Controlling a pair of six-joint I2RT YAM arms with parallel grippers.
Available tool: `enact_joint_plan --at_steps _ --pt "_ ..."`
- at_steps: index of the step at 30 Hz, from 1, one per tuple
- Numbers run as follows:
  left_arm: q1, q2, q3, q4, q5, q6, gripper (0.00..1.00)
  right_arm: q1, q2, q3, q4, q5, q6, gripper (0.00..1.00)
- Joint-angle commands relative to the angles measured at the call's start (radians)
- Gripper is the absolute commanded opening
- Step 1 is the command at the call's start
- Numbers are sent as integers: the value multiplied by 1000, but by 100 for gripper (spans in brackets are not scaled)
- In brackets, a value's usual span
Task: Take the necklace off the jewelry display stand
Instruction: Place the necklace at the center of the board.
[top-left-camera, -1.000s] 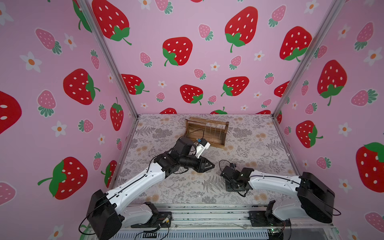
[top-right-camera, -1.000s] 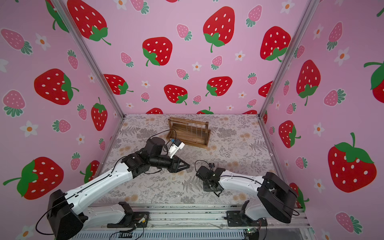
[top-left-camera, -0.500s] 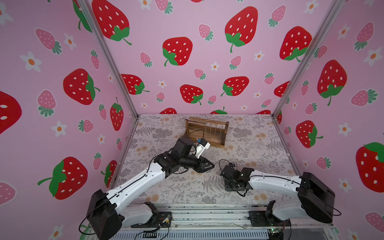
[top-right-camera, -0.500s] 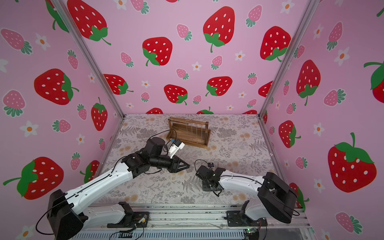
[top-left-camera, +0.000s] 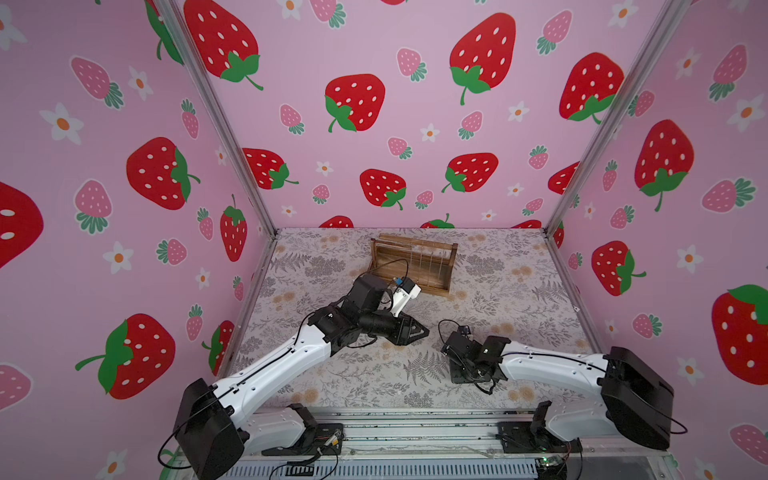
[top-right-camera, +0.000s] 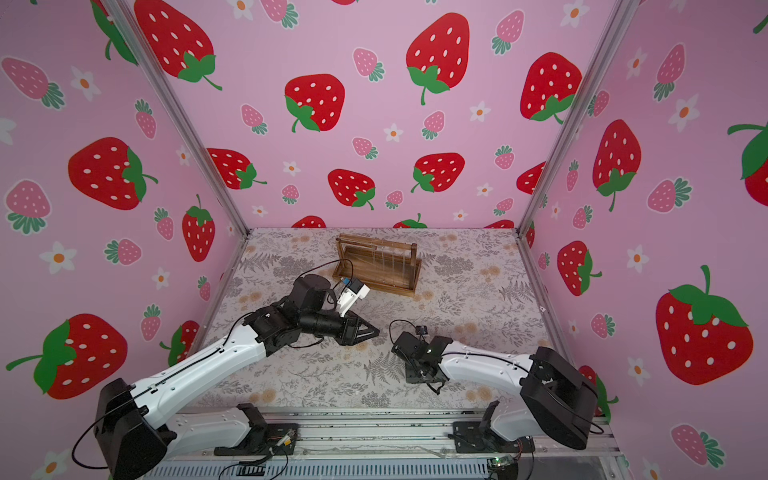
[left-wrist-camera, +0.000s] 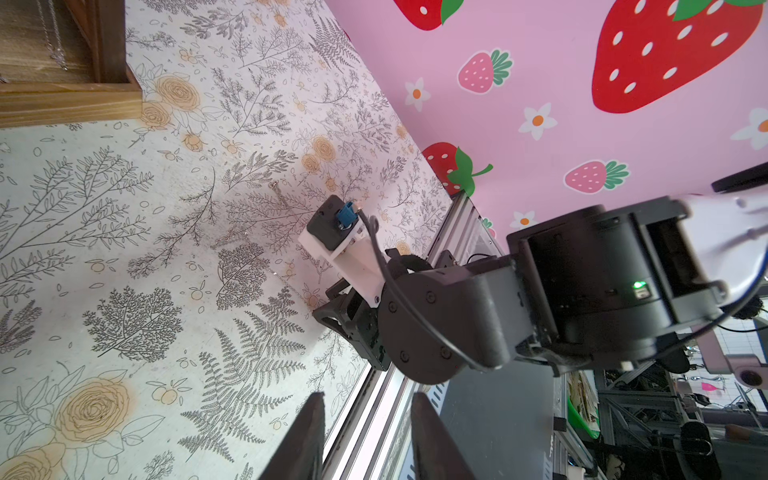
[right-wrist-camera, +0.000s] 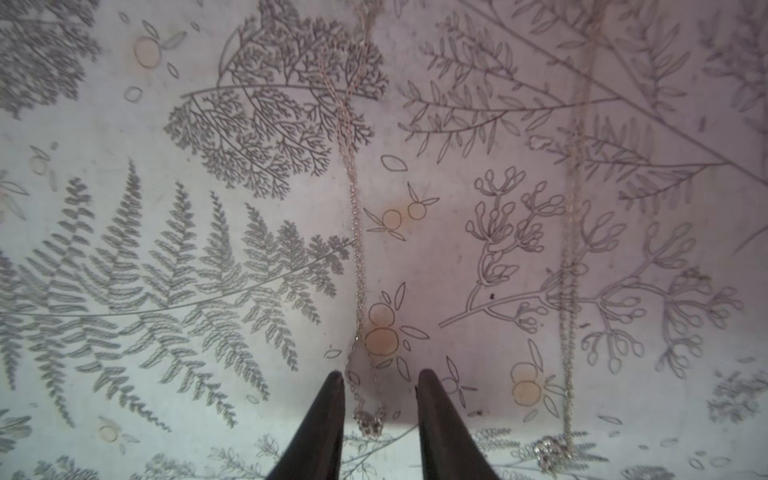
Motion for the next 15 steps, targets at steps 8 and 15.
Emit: enact_joint_plan --at_steps 8,15 --pt "-5 -4 19 -19 1 12 36 14 50 21 -3 -1 -12 31" --pt "-4 -9 12 -17 -1 14 36 30 42 10 -7 -2 3 18"
